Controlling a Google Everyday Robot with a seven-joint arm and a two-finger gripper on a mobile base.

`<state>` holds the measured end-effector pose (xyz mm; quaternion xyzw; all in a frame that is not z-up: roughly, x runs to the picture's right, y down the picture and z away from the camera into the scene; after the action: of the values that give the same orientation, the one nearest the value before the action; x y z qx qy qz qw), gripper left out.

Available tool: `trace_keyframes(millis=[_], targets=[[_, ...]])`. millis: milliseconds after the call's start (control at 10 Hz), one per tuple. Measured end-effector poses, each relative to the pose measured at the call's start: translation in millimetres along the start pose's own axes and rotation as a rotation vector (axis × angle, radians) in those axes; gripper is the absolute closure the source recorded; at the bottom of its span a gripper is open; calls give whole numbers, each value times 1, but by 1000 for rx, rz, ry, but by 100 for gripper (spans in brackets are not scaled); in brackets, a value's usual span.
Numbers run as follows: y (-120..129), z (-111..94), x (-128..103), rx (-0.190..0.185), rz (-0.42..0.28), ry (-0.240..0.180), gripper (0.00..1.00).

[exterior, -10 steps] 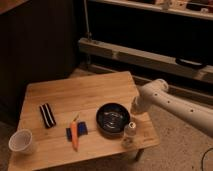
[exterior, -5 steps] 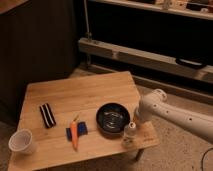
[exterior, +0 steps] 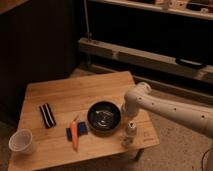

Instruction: Push the ceramic bowl across the table

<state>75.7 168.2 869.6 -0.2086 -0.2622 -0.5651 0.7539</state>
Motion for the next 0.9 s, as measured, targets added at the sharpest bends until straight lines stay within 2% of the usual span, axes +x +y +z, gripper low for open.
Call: trace_keyframes(millis=[100, 300, 600, 800, 900], targets=[[-9, 6, 2, 3, -14, -25, 100], [-27, 10, 4, 11, -39, -36, 100], [-27, 8, 5, 9, -44, -34, 100], [-60, 2, -2, 12, -130, -28, 100], [-84, -3, -5, 12, -176, -18, 100]])
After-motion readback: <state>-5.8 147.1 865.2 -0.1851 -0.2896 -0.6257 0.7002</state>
